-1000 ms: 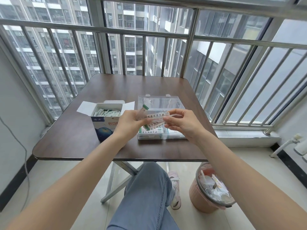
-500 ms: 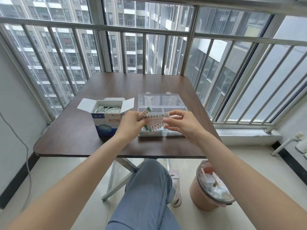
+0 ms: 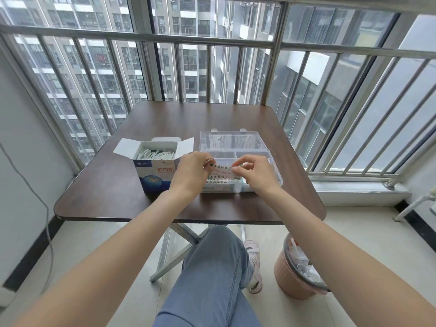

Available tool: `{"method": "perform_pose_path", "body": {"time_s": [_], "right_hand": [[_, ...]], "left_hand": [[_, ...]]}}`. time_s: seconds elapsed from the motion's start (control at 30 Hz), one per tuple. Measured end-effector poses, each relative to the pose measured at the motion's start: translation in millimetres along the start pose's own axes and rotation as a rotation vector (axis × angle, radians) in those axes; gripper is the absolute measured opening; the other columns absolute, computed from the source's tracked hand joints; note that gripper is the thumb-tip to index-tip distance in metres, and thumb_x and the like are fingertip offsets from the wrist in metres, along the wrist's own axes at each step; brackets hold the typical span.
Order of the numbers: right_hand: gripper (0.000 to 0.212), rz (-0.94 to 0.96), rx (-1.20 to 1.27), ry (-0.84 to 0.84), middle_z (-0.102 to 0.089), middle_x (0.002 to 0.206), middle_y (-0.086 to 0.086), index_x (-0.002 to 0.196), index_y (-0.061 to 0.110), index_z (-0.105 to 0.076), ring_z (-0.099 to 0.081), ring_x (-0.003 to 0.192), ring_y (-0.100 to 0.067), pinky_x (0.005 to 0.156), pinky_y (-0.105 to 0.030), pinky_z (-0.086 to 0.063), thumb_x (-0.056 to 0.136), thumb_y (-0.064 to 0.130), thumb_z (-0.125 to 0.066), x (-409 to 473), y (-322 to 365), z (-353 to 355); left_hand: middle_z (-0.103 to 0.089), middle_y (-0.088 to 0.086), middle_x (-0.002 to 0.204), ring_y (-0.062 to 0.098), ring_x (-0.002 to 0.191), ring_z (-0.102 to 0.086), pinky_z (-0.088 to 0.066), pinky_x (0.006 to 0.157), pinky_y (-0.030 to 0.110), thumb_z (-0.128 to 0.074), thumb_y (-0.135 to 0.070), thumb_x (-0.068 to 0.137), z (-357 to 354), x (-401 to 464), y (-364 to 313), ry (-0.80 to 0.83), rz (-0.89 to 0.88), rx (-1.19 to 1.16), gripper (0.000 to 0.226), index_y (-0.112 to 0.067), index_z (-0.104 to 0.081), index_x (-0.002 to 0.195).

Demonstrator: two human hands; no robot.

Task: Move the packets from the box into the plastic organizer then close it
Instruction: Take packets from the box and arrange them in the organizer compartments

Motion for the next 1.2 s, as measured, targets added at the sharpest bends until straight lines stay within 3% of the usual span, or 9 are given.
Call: {"method": "perform_pose_path", "body": {"time_s": [0.1,0.17,0.27,0.53,0.7,0.8,0.93,1.07,1.2], "right_hand": [[0.009,0.052,-0.14,-0.006,-0.061,0.065,0.007,0.075,0.022,-0.066,-0.056,0.065,-0.007,0.064,-0.02,-0.043,0.082,0.016,-0.069,1.1,1.1,-4.8],[0.012,0.073,-0.207,-0.003,-0.062,0.069,0.005,0.073,0.026,-0.064,-0.062,0.077,-0.015,0.075,-0.029,-0.049,0.082,0.019,-0.069,1.7,1.0,-7.9],[0.013,0.11,-0.301,0.014,-0.061,0.073,0.009,0.074,0.028,-0.063,-0.062,0.082,-0.016,0.079,-0.037,-0.052,0.083,0.021,-0.068,2.0,1.9,-11.8],[0.004,0.169,-0.445,0.024,-0.067,0.099,0.002,0.086,0.022,-0.068,-0.057,0.099,-0.016,0.082,-0.035,-0.046,0.085,0.024,-0.066,1.1,4.5,-16.1],[0.01,0.147,-0.479,0.072,-0.068,0.102,0.003,0.093,0.022,-0.071,-0.058,0.102,-0.016,0.086,-0.035,-0.047,0.086,0.027,-0.066,1.2,7.6,-18.3],[0.009,0.131,-0.468,0.094,-0.069,0.098,0.004,0.092,0.021,-0.071,-0.059,0.101,-0.016,0.087,-0.036,-0.048,0.085,0.025,-0.067,2.2,9.3,-19.5],[0.011,0.114,-0.468,0.121,-0.069,0.1,0.004,0.093,0.021,-0.07,-0.059,0.101,-0.015,0.09,-0.038,-0.047,0.083,0.026,-0.069,3.8,9.3,-22.3],[0.012,0.128,-0.443,0.109,-0.069,0.102,0.005,0.093,0.022,-0.07,-0.058,0.104,-0.015,0.091,-0.038,-0.046,0.083,0.026,-0.068,5.0,7.2,-21.1],[0.014,0.171,-0.415,0.092,-0.068,0.105,0.007,0.096,0.023,-0.071,-0.056,0.091,-0.011,0.088,-0.035,-0.046,0.084,0.029,-0.068,5.9,5.6,-15.9]], "left_hand": [[-0.068,0.01,0.099,0.028,0.094,-0.059,-0.048,0.082,0.038,-0.058,-0.004,0.088,0.8,1.2,1.0,0.01,-0.03,0.085,0.016,-0.011,-0.072,0.095],[-0.067,0.011,0.105,0.029,0.098,-0.059,-0.049,0.085,0.04,-0.059,-0.005,0.088,-0.4,0.3,4.7,0.03,-0.014,0.098,0.019,-0.012,-0.071,0.101],[-0.067,0.01,0.108,0.028,0.099,-0.06,-0.049,0.087,0.041,-0.06,-0.009,0.089,-3.6,-1.9,9.9,0.068,-0.007,0.113,0.02,-0.014,-0.07,0.106],[-0.064,0.011,0.108,0.033,0.099,-0.059,-0.048,0.088,0.042,-0.064,-0.012,0.085,-7.5,-3.8,17.4,0.131,-0.003,0.171,0.016,-0.015,-0.073,0.098],[-0.051,0.005,0.088,0.035,0.093,-0.058,-0.046,0.076,0.039,-0.061,-0.013,0.089,-9.0,-3.4,14.9,0.147,-0.039,0.266,0.012,-0.015,-0.073,0.089],[-0.047,0.005,0.087,0.035,0.092,-0.059,-0.042,0.07,0.037,-0.06,-0.012,0.089,-9.0,-4.2,12.4,0.154,-0.059,0.303,0.01,-0.013,-0.07,0.088],[-0.052,0.013,0.1,0.035,0.092,-0.056,-0.043,0.073,0.04,-0.054,-0.022,0.094,-4.7,-8.2,7.6,0.067,-0.059,0.244,0.019,-0.012,-0.052,0.111],[-0.051,0.008,0.087,0.033,0.081,-0.049,-0.038,0.072,0.038,-0.039,-0.029,0.098,-7.5,-16.2,0.4,0.116,-0.03,-0.01,0.014,-0.017,-0.034,0.098],[-0.053,0.01,0.094,0.035,0.084,-0.05,-0.041,0.078,0.043,-0.031,-0.027,0.095,-7.1,-20.4,-3.0,0.177,-0.002,-0.005,0.009,-0.018,-0.034,0.097]]}}
Point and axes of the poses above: each hand's wrist, its own x-axis towards the middle knuckle, its own z-axis out of the back of the hand, y = z × x, the point moved 5 cm from there along x, towards the middle knuckle
